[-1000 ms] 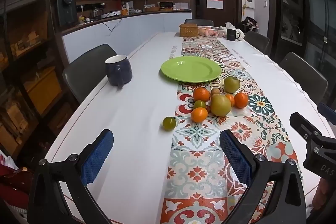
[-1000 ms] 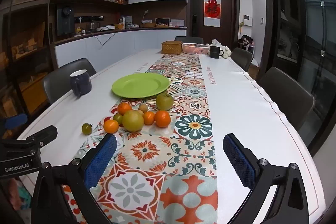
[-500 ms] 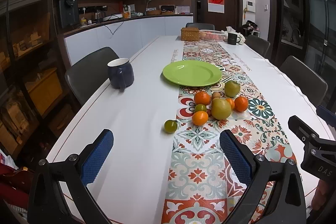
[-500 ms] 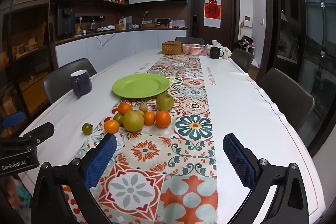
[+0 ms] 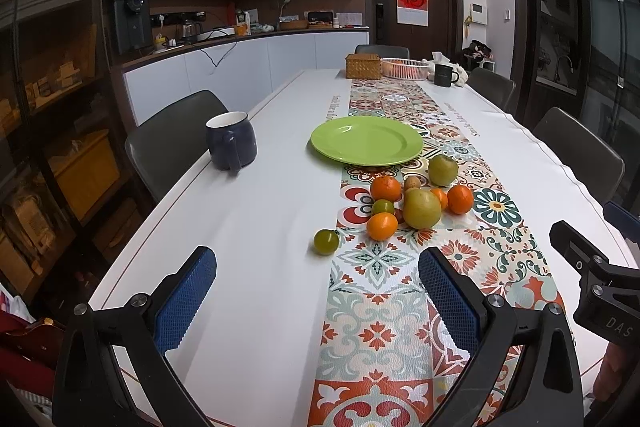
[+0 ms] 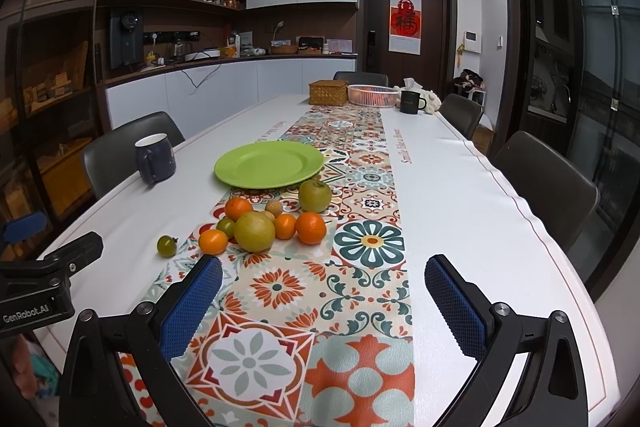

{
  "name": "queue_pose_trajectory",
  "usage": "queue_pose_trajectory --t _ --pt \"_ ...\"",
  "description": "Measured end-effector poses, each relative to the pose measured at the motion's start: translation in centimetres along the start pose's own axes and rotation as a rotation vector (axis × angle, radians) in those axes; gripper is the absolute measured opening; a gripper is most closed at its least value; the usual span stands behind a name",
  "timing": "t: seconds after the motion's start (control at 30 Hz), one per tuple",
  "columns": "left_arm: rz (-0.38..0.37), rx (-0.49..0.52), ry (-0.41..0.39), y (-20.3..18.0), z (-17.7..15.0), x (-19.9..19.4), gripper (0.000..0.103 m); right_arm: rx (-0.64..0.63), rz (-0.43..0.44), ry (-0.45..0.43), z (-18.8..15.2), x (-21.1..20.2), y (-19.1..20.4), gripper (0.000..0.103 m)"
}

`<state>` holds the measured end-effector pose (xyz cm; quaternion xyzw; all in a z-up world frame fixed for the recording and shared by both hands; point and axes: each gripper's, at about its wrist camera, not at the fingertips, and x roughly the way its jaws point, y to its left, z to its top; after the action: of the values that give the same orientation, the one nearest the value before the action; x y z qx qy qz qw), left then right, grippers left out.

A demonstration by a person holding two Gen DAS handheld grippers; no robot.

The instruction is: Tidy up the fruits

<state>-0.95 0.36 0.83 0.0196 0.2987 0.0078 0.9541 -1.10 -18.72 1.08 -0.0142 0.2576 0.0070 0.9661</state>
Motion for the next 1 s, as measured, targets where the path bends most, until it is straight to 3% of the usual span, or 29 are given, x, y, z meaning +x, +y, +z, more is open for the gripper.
queue_pose_trajectory --t 1.0 --pt "0.001 -0.001 -0.005 0.14 0.05 -0.13 0.103 -0.002 -0.001 -0.006 0.01 -0.23 0.11 0.102"
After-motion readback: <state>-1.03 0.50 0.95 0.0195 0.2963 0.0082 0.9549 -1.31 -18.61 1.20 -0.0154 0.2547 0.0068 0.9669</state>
